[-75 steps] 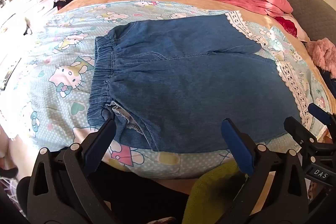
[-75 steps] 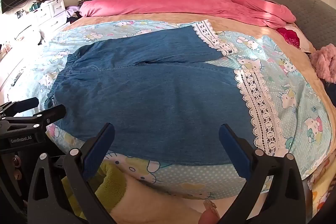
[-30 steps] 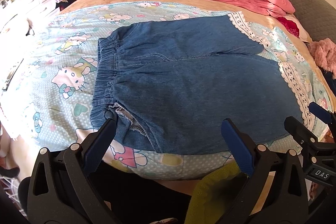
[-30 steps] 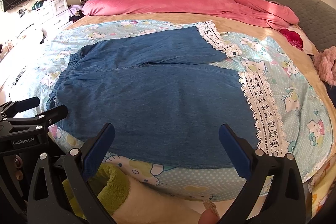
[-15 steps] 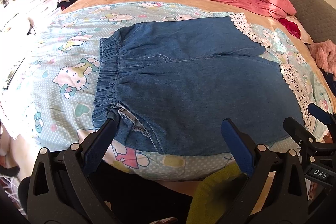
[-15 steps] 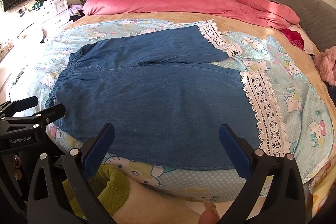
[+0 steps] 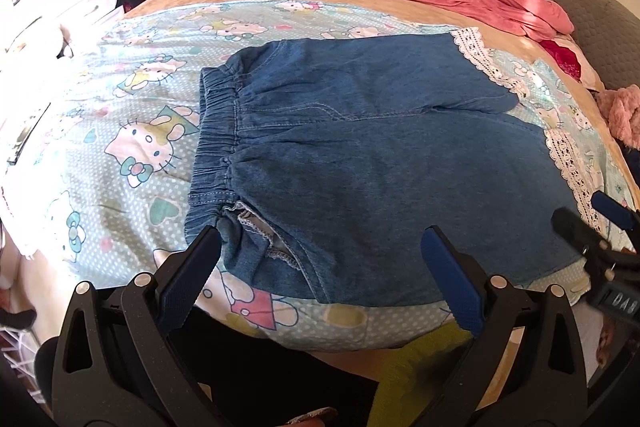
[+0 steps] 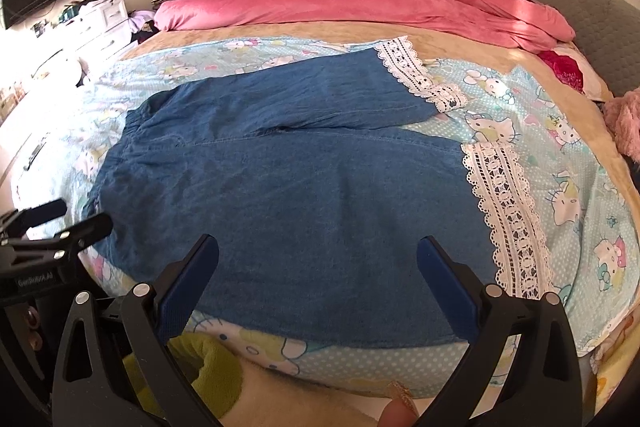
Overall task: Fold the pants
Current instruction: 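Move the right tool to the white lace hem and close on it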
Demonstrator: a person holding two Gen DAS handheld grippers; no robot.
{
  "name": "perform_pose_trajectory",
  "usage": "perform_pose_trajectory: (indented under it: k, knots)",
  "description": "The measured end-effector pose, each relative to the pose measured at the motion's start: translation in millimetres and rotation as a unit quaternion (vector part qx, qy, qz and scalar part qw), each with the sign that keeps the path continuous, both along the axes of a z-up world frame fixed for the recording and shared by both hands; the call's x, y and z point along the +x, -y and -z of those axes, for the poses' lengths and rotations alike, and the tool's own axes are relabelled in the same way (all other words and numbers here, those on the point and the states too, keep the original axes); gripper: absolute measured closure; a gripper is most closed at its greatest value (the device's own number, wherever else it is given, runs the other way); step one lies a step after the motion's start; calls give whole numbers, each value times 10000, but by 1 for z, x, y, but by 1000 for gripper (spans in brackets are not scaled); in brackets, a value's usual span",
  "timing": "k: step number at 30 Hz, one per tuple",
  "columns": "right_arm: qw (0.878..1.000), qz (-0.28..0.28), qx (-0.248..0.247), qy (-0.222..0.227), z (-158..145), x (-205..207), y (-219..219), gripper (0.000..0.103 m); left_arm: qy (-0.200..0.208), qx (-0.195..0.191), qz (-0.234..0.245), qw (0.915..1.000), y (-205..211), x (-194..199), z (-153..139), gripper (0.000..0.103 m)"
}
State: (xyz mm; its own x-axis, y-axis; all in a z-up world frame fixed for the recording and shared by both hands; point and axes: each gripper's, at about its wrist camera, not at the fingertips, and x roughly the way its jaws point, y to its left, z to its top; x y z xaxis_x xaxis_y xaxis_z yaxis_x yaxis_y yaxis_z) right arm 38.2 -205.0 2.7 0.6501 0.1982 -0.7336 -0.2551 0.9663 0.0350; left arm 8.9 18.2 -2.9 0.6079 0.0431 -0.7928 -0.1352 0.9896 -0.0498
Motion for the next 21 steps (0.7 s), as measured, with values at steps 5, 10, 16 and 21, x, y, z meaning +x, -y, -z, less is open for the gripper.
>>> perform_pose_trajectory:
  k: [5,10,16,21]
  knots:
    - [10000,36,38,-8,-5,22,6,4,-4,-24,-28,10000,-9,8,0,9]
    - [9999,40,-87,102,-11,51,8,4,-73,-26,-199,9998,-25,23,5,9]
    - [9999,-139,51,-42,-8,88,1,4,-238,-75,-379,9990,-50,42,13,9]
    - [9993,-202,195,-266,-2,121,-2,4,-267,-59,-473,9985,-66,55,13,9]
